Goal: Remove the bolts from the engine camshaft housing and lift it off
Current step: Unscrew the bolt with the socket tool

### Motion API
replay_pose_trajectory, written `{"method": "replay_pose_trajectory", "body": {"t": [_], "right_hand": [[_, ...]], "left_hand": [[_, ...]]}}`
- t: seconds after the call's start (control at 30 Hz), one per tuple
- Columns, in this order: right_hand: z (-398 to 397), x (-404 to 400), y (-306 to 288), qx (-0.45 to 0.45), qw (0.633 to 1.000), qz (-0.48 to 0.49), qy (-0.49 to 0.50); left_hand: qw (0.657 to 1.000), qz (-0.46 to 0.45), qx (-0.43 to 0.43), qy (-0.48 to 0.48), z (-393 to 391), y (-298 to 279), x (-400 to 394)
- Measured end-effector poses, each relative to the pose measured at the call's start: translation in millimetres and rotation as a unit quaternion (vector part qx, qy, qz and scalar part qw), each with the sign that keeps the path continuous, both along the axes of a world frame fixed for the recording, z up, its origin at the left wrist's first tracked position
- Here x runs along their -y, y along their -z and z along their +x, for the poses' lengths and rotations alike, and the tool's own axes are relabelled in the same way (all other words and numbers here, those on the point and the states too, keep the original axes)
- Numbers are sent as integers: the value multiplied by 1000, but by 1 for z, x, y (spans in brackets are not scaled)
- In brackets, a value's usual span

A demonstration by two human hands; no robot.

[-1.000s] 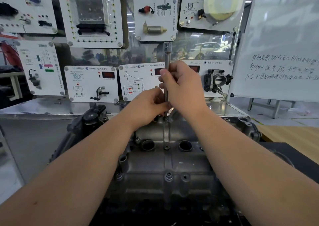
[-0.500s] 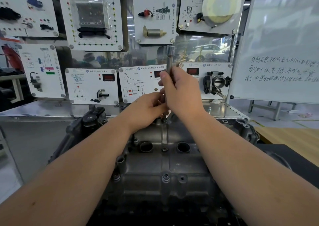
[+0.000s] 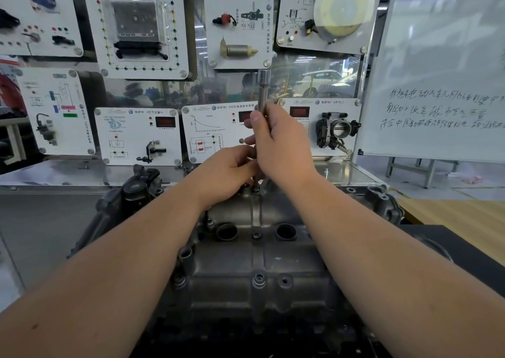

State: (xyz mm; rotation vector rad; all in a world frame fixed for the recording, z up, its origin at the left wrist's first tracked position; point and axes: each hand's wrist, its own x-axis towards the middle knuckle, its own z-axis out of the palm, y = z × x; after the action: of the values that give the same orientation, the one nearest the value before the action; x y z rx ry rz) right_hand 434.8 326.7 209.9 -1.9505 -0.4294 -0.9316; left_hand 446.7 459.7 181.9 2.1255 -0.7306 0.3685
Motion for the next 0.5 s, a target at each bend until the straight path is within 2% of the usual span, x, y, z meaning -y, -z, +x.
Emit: {"method": "replay_pose_trajectory", "body": {"t": [0.27,0.5], "right_hand": [[1,1,2,18,1000,11,-16],[-1,-1,0,-13,999,23,-42]], "left_hand": [[1000,14,6,-12,2,-1,-1],[1000,13,19,0,0,-2,0]]}}
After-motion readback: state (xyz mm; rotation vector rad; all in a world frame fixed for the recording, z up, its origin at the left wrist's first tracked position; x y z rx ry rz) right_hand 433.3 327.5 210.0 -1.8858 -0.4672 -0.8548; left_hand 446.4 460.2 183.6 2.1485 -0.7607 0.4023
